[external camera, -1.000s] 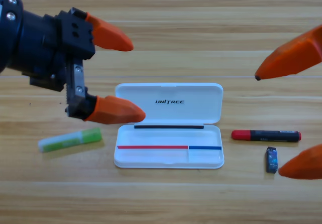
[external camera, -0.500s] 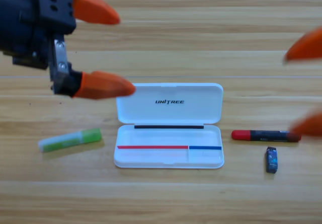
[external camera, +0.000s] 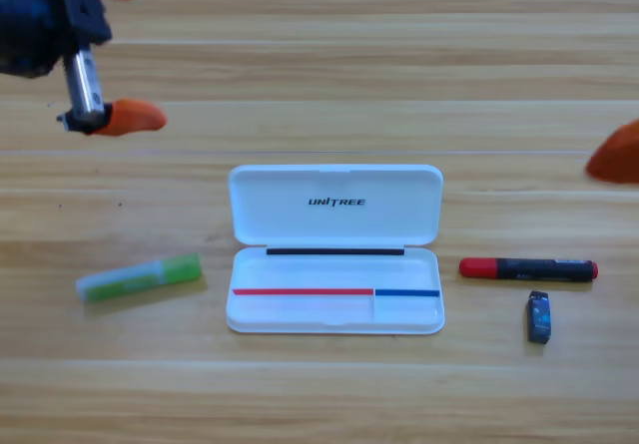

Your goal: Clean up eraser and pencils

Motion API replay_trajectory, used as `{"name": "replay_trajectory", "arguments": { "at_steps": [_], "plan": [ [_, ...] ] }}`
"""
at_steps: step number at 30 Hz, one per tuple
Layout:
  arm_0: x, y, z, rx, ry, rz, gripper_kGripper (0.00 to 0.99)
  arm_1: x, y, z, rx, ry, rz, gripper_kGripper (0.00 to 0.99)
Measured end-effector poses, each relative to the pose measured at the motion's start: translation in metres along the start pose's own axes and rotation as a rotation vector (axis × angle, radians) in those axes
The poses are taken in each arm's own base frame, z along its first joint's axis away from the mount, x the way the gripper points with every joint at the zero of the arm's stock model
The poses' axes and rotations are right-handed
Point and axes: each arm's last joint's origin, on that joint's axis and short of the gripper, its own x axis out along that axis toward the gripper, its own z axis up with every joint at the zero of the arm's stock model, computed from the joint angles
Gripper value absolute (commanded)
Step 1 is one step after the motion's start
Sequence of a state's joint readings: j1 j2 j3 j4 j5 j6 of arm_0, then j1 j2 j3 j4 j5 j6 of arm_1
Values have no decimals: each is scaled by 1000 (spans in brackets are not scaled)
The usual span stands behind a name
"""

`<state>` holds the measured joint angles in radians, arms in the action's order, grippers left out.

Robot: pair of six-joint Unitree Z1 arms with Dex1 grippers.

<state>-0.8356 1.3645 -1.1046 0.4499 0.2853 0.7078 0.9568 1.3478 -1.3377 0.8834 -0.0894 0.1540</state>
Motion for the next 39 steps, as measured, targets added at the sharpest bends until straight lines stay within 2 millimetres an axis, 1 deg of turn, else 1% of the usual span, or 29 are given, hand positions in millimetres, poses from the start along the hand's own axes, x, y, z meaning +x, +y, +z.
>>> {"name": "replay_trajectory", "arguments": {
  "at_steps": [3, 5, 8, 10, 11, 13, 15, 16, 18, 20, 23, 26, 29, 34, 37, 39],
  "plan": [
    [33, 14, -18, -35, 99, -36, 956, 36, -3, 9, 158, 155, -55, 976],
    [52, 21, -30, -65, 151, -66, 957, 61, -6, 15, 176, 247, -86, 977],
    [78, 25, -49, -109, 235, -138, 963, 96, -11, 15, 200, 351, -124, 979],
    [92, 24, -61, -130, 287, -189, 982, 114, -14, 16, 239, 395, -150, 985],
    [97, 24, -64, -137, 304, -203, 989, 125, -17, 15, 277, 420, -168, 986],
    [105, 22, -70, -139, 338, -240, 989, 139, -22, 15, 341, 452, -200, 989],
    [111, 20, -72, -136, 365, -300, 989, 150, -28, 14, 388, 476, -226, 989],
    [115, 18, -73, -136, 378, -327, 989, 156, -31, 14, 444, 484, -247, 988],
    [122, 17, -74, -136, 401, -359, 988, 165, -36, 13, 539, 495, -282, 986],
    [128, 15, -76, -137, 418, -391, 985, 175, -41, 13, 588, 511, -297, 976],
    [136, 14, -75, -144, 414, -423, 977, 187, -44, 11, 691, 542, -306, 948],
    [145, 10, -76, -147, 419, -455, 977, 200, -46, 9, 756, 580, -286, 946],
    [154, 6, -78, -138, 426, -486, 977, 213, -46, 7, 799, 595, -280, 936],
    [162, 3, -80, -125, 423, -491, 974, 233, -49, 5, 836, 602, -296, 899],
    [168, -2, -83, -124, 431, -500, 968, 241, -49, 3, 844, 601, -298, 890],
    [172, -6, -85, -122, 439, -510, 960, 248, -50, 3, 846, 593, -296, 833]
  ]
}}
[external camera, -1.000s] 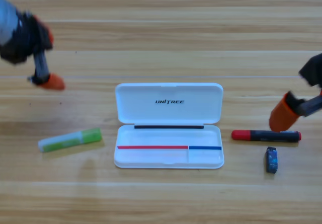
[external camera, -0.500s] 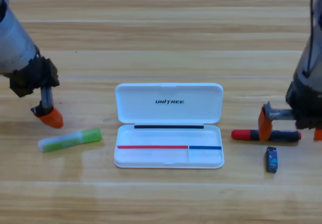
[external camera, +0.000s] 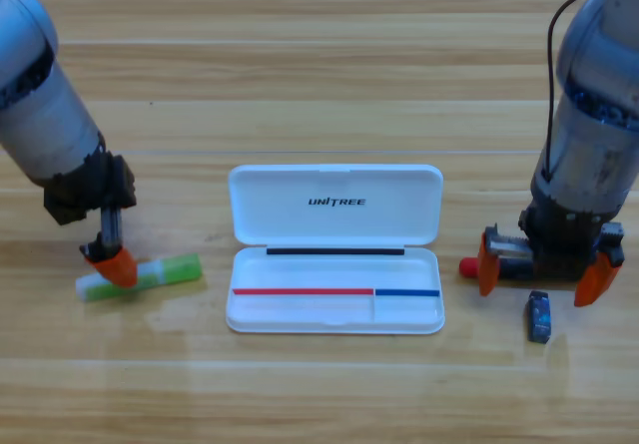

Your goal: Clean up eraser and pencils

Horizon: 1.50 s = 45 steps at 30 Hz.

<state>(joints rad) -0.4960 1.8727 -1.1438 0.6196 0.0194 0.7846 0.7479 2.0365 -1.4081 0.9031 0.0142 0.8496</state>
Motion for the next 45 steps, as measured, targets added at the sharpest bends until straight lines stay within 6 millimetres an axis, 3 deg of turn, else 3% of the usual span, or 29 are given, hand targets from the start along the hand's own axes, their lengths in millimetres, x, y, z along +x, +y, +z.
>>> {"name": "replay_trajectory", "arguments": {
  "at_steps": [13, 16, 20, 23, 24, 28, 32, 36, 39, 45],
  "plan": [
    [23, -8, 6, 15, 10, -20, 959, 26, -3, 0, 5, 32, -37, 750],
    [28, -10, 6, 16, 13, -25, 954, 27, -3, 1, 7, 34, -38, 520],
    [33, -11, 6, 15, 9, -25, 914, 28, -2, 2, 8, 22, -25, 295],
    [33, -12, 6, 16, 9, -28, 842, 29, -3, 4, 5, 15, -17, 41],
    [33, -12, 6, 16, 8, -29, 830, 29, -4, 4, 1, 15, -16, 0],
    [33, -13, 7, 19, 7, -30, 695, 28, -7, 7, -27, 33, 5, 0],
    [34, -14, 7, 21, 6, -30, 396, 19, -9, 9, -346, 74, 3, 0],
    [34, -14, 7, 22, 7, -31, 0, -22, 2, 11, -694, 112, 6, 0],
    [34, -14, 7, 27, 7, -31, 0, -47, 11, 5, -889, 119, 41, 0],
    [33, -14, 5, 48, 18, -34, 0, -78, 40, -13, -1252, 53, 151, 0]
  ]
}}
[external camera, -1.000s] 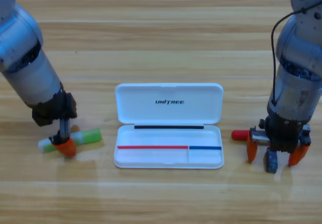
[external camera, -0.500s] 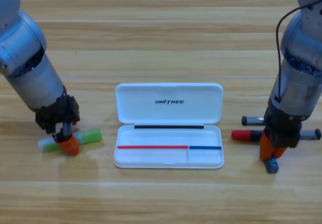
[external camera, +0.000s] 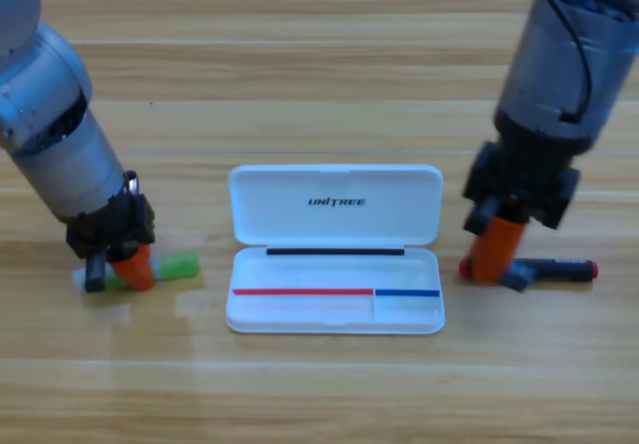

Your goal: Clean up eraser and pencils

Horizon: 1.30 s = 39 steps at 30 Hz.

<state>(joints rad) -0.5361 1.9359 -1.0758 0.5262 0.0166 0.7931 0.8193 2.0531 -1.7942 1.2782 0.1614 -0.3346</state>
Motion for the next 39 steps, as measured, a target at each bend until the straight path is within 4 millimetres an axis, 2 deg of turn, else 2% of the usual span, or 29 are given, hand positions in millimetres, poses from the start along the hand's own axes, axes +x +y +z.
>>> {"name": "replay_trajectory", "arguments": {
  "at_steps": [2, 4, 10, 14, 22, 34, 39],
  "plan": [
    [-5, -1, -2, 9, 15, -1, 0, -8, 6, 11, -78, -32, -11, 0],
    [-17, 1, 0, 18, 13, 4, 0, -6, 10, 24, -170, -39, -14, 0],
    [-63, 2, 7, 37, -23, 59, 0, 39, 16, 54, -309, 46, -13, 0],
    [-80, -7, 14, 72, -44, 69, 0, 55, 16, 66, -333, 74, -40, 0],
    [-85, -18, 22, 111, -52, 64, 0, 63, 15, 70, -342, 100, -63, 0],
    [-85, -18, 22, 112, -47, 67, 0, 73, 11, 75, -355, 130, -107, 0],
    [-85, -18, 22, 112, -47, 67, 0, 70, 10, 78, -378, 116, -112, 0]
  ]
}}
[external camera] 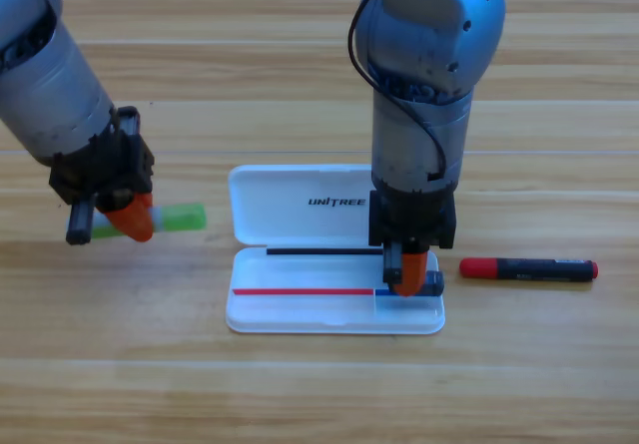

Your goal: Clean up eraser and pencils

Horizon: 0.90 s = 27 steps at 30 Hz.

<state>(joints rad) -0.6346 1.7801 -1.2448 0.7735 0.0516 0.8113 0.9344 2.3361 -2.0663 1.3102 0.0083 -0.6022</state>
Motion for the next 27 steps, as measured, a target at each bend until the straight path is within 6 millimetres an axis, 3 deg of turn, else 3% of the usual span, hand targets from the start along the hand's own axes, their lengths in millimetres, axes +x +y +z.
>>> {"name": "replay_trajectory", "arguments": {
  "at_steps": [7, 13, 18, 19, 20, 23, 24, 27],
  "plan": [
    [0, 0, 0, -1, 0, 0, 0, 0, -2, 3, -8, -8, -6, 0],
    [0, 0, 0, -1, 0, 0, 0, 15, -5, 6, -9, 18, 12, 0],
    [0, 0, 0, -1, 1, 0, 0, 17, -4, 7, -13, 17, 19, 0],
    [0, 0, 0, -1, 1, 0, 0, 17, -4, 7, -14, 16, 20, 52],
    [0, 0, 0, -1, 1, -1, 0, 17, -4, 7, -14, 16, 20, 196],
    [0, 0, 0, -1, 1, -1, 0, 17, -4, 7, -14, 16, 20, 767],
    [0, 0, 0, -1, 1, -1, 0, 17, -4, 7, -14, 16, 20, 844],
    [0, 0, 0, -1, 1, -1, 0, 17, -4, 7, -15, 17, 19, 890]
  ]
}}
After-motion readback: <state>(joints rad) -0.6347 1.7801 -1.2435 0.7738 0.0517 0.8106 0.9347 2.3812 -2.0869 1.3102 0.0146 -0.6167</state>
